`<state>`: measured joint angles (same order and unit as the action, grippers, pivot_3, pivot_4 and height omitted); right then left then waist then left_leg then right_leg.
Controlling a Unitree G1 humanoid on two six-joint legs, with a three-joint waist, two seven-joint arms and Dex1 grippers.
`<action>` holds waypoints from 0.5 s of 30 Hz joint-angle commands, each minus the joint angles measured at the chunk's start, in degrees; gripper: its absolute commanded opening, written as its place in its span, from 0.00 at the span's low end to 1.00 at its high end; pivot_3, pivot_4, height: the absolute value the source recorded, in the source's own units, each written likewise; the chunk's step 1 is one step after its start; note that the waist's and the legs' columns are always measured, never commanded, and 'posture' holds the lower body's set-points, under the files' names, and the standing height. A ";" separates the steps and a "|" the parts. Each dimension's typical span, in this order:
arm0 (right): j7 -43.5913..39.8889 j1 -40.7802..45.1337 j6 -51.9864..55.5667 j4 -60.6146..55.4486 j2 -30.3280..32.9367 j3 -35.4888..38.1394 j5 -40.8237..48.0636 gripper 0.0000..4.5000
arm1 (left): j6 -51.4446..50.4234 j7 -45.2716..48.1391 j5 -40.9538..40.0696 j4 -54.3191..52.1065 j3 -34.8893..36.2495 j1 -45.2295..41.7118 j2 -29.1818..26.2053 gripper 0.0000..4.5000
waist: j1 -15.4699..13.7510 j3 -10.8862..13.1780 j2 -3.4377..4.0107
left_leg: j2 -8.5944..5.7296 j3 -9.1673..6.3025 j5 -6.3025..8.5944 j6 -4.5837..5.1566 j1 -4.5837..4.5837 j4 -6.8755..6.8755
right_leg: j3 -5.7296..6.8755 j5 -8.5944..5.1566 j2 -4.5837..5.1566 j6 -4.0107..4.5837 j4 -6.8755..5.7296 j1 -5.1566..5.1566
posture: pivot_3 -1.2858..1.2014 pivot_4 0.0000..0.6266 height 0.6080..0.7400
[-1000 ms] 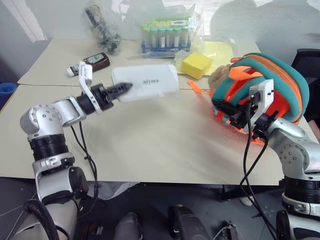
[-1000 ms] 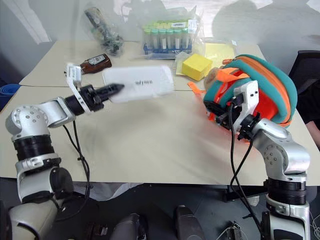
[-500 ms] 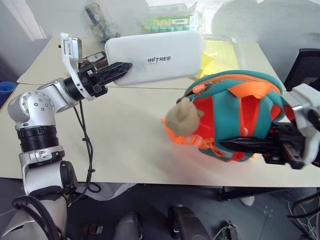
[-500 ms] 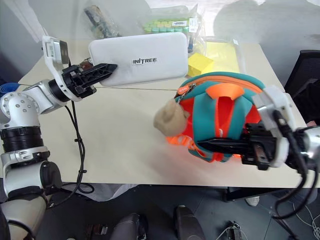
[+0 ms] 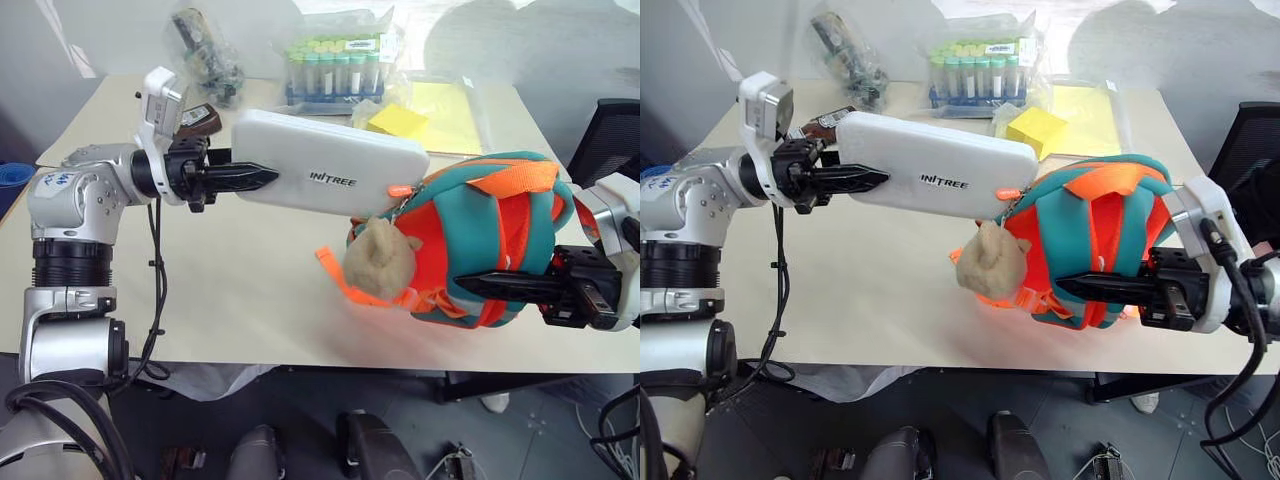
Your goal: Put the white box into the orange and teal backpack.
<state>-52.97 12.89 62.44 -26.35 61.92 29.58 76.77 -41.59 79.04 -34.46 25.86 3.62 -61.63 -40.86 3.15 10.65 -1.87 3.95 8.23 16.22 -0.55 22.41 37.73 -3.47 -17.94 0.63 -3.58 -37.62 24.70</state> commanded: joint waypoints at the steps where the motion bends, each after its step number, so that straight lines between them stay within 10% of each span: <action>1: 0.15 -0.52 -1.36 -0.60 0.20 1.60 0.01 0.01 | -2.31 3.74 -3.15 2.99 4.65 -5.55 -3.50 0.28 | 0.06 0.01 -0.01 | 0.00 0.00 0.00 0.00 0.02 0.00 | 0.00 0.00 -0.01 0.00 0.00 0.02 | 0.52 0.24 1.00; 15: 3.19 -1.70 -1.00 -0.71 -0.94 2.23 2.17 0.01 | 9.91 6.99 5.91 6.61 -2.76 -5.25 -1.96 0.28 | -0.60 0.06 -0.10 | -0.06 0.00 0.09 0.12 0.09 0.30 | -0.01 -0.06 0.07 -0.07 -0.14 0.00 | 0.52 0.24 1.00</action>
<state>-49.78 11.29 62.39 -26.45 61.09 29.63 77.25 -34.30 85.91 -28.84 31.15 -0.27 -63.73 -43.49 2.55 10.71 -1.96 3.89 8.23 16.30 -0.41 22.52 38.06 -3.48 -17.99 0.71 -3.67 -37.75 24.71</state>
